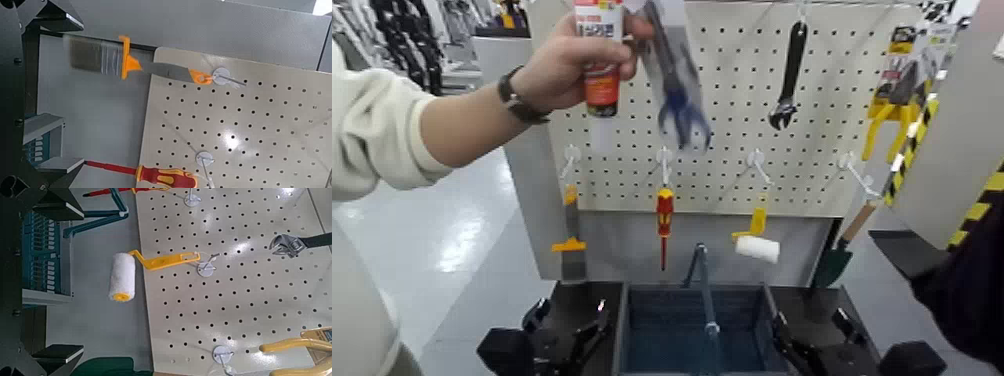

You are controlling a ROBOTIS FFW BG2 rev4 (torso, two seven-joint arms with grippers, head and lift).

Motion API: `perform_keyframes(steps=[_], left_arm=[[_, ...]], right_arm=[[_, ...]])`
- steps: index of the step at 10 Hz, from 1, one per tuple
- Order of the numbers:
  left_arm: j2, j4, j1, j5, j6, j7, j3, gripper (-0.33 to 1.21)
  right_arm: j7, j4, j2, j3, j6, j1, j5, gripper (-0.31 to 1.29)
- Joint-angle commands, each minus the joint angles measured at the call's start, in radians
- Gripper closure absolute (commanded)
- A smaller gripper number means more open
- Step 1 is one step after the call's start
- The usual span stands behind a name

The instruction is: Put the yellow roller into the crate.

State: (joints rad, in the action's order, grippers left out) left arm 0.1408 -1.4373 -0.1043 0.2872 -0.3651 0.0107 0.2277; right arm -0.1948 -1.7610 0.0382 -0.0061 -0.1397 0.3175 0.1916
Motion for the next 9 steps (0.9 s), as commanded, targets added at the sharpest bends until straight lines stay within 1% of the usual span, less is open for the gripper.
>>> perform_keyframes(steps=[1,9], left_arm=[[-0.001,0.0,-0.002,0.001,0.0,0.0,-0.001,0.11],[-0.001,-0.002,-0.006,0.004,-0.003,-0.002,-0.004,0.11]], right_arm=[[0.0,0.0,0.0,0.0,0.0,0.0,0.0,0.12],[-0.002,-0.002,-0.001,0.002,0.003,-0.003,0.003,0.12]])
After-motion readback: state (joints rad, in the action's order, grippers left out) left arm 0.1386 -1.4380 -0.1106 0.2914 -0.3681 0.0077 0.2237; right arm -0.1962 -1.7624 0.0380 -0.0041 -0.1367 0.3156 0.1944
